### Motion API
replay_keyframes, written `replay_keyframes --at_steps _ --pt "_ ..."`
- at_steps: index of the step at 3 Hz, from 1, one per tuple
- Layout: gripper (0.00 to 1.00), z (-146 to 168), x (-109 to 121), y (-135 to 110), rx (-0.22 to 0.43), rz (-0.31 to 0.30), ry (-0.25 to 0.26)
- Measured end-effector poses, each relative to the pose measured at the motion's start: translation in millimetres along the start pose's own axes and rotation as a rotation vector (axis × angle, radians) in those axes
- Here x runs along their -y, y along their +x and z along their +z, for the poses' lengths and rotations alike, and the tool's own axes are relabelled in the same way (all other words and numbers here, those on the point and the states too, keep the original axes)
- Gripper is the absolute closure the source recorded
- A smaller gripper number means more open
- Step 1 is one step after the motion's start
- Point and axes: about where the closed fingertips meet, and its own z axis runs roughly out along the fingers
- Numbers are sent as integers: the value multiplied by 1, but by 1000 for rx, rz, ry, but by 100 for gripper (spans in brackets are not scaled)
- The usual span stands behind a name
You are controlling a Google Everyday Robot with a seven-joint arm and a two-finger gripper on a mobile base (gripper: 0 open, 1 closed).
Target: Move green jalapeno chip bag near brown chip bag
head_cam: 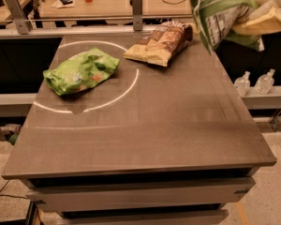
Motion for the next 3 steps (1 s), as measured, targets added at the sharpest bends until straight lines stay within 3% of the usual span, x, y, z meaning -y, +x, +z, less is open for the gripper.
replay_keyframes --at_steps 1,2,3 --pt "100 -11 43 -15 47 62 160" --pt "100 -12 55 -17 51 64 207" --pt "100 -7 54 -9 30 68 216"
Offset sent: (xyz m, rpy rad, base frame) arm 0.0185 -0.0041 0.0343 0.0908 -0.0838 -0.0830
